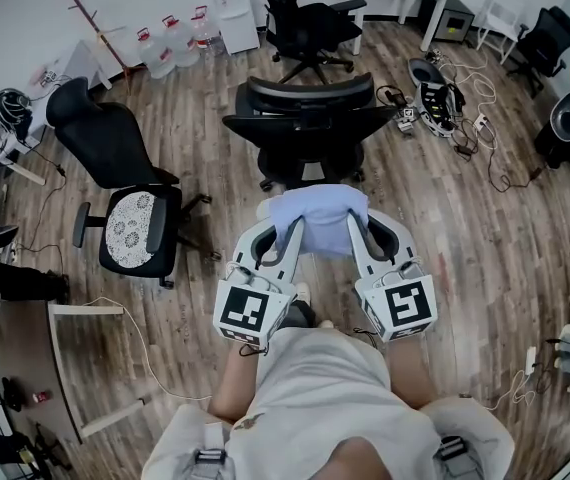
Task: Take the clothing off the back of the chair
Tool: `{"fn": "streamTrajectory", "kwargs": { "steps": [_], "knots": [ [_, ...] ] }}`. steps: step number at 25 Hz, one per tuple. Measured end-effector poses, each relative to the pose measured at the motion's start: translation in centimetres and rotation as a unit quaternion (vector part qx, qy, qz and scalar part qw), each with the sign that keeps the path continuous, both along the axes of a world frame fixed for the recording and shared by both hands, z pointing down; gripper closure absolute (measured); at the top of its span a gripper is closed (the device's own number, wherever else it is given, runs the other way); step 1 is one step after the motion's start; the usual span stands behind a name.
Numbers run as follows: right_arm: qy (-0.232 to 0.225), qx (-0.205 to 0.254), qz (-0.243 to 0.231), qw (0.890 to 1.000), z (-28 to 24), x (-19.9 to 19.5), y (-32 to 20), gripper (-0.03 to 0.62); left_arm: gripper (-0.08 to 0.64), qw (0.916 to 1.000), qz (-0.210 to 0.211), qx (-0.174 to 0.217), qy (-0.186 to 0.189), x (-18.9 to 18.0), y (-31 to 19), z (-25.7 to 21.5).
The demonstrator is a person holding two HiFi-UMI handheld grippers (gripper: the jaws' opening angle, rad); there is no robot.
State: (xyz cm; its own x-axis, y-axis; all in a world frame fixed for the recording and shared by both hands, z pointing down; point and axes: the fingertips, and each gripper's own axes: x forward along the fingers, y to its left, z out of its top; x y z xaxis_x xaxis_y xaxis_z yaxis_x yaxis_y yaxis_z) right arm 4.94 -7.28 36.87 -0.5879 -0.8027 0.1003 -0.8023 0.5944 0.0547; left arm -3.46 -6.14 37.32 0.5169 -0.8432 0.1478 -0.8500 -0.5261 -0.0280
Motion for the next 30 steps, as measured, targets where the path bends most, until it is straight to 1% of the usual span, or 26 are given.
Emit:
{"fn": "streamTrajectory", "kwargs": {
  "steps": [19, 30],
  "knots": [
    [-0.001, 0.016, -0.008, 1.000, -1.1, 0.0, 3.0, 0.557, 0.515, 0.9999, -0.004, 0.011, 0.002, 0.0, 3.0, -1.0],
    [0.001, 0.018, -0.003, 1.000, -1.1, 0.6, 4.2, 0.560, 0.515, 1.0000, 0.003, 0.009, 0.003, 0.7, 4.0, -1.0]
  ]
}}
